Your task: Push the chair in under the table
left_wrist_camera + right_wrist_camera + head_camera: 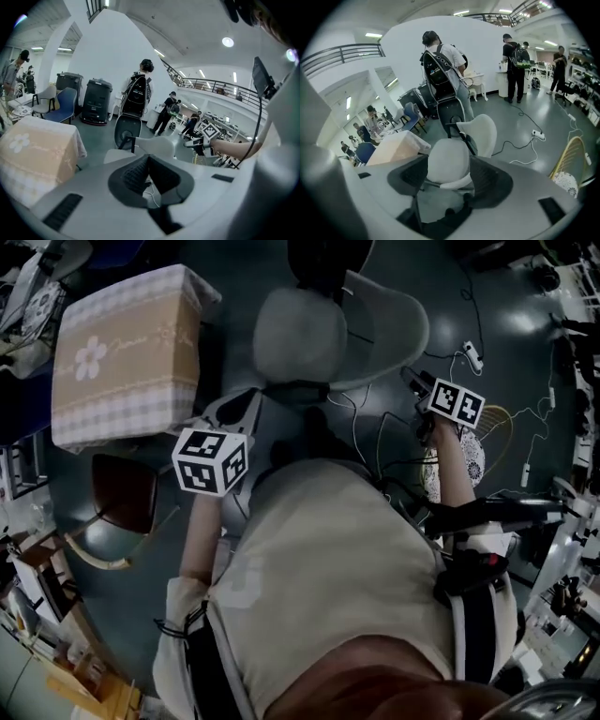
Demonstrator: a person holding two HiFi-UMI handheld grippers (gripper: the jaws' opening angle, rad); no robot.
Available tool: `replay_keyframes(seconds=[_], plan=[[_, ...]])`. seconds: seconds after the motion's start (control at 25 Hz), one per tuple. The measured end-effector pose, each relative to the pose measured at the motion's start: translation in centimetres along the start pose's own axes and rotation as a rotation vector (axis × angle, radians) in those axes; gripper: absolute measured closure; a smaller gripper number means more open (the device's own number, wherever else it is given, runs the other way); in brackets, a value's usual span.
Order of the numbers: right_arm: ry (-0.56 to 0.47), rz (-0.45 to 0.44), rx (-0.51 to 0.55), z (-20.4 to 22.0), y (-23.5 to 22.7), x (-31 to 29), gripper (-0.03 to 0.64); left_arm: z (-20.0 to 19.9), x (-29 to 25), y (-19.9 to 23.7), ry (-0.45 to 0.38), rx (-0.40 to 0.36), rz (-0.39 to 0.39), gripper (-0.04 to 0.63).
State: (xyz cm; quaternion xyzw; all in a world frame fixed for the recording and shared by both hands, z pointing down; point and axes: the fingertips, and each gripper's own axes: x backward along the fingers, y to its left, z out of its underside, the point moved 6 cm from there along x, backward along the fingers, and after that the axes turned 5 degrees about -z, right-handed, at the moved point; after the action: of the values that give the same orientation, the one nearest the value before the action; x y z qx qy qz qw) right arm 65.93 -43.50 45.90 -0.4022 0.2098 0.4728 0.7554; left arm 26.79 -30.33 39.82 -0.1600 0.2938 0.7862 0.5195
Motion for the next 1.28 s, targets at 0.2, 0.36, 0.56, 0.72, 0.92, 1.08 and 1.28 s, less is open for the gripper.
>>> replay_keyframes(seconds=[0.2, 0.36, 0.56, 0.72, 0.92, 1.08, 1.28], plan=[[0.063, 0.124, -0.029, -2.3, -7.0, -4.6, 0.344, -0.3, -1.3, 0.8, 0.035, 0.036, -0.044, 0.588], [0.149, 0.182, -0.074, -2.8, -11.5, -8.4, 0.345, -1.0, -2.5, 1.0, 0.056, 0.042, -0.064, 0.588], [0.245, 0.196, -0.122, -2.3, -15.1, -12.3, 0.345, -1.8, -4.7, 0.1, 0.077, 0.059, -0.088, 0.588], [0.290, 0.196, -0.186, -1.5, -17.7, -14.4, 0.345, -1.8, -5.9, -0.9, 0.110, 0.060, -0.101, 0.588], [0.303, 0.138, -0.259, -1.3, -18.6, -16.9, 0.341, -1.9, -6.1, -0.6, 0.123, 0.071, -0.157, 0.588], [0.332, 0.127, -0.250, -1.2, -19.1, -18.5, 0.342, -1.8, -6.2, -0.8, 0.130, 0.092, -0.188, 0.588], [0.388, 0.085, -0.208, -2.1, -19.0, -19.7, 0.385, -2.6, -5.6, -2.0, 0.130, 0.097, -0.231, 0.588]])
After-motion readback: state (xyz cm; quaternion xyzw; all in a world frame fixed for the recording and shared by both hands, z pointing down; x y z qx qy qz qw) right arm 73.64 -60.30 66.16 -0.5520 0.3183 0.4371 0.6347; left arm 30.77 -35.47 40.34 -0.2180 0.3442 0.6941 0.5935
